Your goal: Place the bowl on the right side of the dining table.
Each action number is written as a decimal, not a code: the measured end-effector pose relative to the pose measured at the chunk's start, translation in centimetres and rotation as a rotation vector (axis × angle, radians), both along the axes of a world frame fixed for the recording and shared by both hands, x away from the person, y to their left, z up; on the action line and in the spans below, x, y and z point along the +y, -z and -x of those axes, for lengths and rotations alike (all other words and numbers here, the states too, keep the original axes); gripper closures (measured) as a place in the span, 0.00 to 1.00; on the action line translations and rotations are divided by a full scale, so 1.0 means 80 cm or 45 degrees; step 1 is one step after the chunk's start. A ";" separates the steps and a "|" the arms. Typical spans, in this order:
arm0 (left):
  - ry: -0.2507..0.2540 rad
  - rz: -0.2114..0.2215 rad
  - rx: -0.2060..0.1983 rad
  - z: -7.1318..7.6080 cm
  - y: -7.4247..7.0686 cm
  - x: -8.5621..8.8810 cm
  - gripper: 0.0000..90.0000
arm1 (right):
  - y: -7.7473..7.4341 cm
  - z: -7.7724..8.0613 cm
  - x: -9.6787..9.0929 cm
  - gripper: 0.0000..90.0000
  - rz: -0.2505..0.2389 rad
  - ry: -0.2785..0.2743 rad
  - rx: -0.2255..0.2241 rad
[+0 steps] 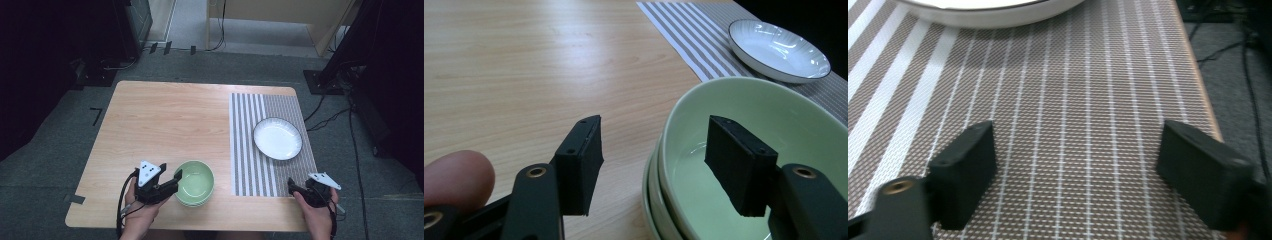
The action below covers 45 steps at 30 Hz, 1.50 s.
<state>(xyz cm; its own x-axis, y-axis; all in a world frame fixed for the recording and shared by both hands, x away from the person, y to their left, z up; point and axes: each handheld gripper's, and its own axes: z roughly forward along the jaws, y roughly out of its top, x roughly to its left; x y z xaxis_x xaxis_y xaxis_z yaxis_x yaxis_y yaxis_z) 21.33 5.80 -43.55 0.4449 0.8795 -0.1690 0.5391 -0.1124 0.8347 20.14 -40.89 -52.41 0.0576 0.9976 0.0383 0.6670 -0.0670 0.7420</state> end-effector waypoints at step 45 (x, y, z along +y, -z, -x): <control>0.031 -0.049 -0.051 -0.003 0.005 -0.013 0.95 | -0.123 -0.021 0.166 0.53 -0.174 -0.378 -0.269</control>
<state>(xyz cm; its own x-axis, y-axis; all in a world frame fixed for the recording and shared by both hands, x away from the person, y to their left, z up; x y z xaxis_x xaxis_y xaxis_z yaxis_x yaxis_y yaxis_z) 21.58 4.75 -43.92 0.4718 0.8740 -0.1167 0.5022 -0.1575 0.8503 21.79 -27.60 -42.58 -0.2561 0.9546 0.1520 0.5054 -0.0018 0.8629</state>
